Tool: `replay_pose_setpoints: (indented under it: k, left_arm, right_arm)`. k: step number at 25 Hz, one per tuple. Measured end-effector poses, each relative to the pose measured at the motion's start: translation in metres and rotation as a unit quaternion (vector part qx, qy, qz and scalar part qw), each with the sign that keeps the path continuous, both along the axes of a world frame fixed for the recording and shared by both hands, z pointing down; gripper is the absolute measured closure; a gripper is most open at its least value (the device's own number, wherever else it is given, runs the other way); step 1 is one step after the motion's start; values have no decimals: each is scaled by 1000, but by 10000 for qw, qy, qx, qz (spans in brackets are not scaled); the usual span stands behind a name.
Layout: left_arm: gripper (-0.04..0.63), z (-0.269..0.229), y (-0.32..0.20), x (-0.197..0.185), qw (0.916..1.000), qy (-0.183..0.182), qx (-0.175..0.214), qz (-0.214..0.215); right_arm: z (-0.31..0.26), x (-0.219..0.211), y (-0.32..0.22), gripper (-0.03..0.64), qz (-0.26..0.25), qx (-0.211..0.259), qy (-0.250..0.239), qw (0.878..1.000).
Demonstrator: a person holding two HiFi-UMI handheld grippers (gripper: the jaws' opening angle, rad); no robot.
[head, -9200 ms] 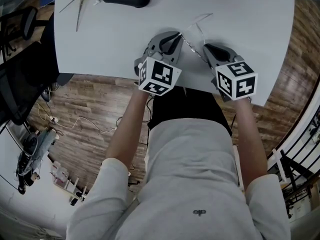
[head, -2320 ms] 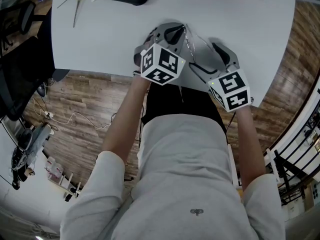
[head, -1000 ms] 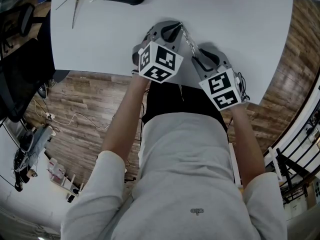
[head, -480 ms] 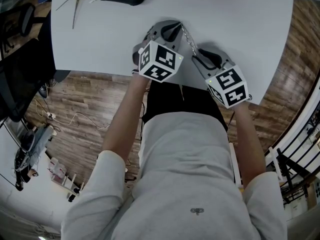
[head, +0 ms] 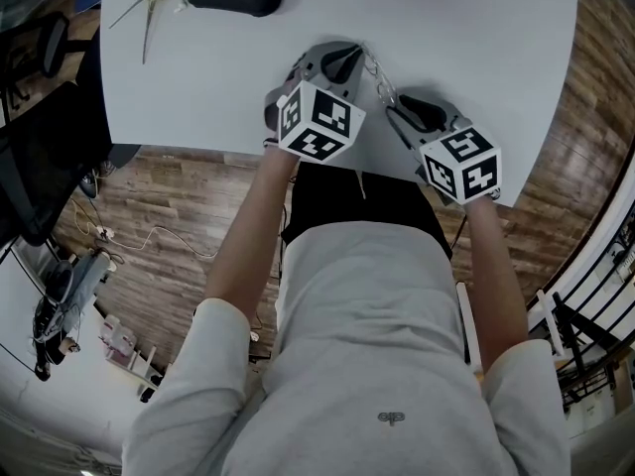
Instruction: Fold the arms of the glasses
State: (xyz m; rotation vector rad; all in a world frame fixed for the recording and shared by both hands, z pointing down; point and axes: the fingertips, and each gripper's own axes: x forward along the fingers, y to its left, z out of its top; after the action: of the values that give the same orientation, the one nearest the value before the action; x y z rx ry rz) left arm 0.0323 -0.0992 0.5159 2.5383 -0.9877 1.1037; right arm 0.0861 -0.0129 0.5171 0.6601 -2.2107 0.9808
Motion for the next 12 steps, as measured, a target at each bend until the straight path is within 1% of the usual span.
replay_pose_setpoints:
  k: [3,12]
  left_arm:
    - [566,1,1,2,10000,-16,-19,33]
    - [566,-3,4,8,10000,-42,-15,62]
  right_arm:
    - [1,4,-4,495,116,-6,8,9999]
    - [4,10,-8,497,221,12,34,9997]
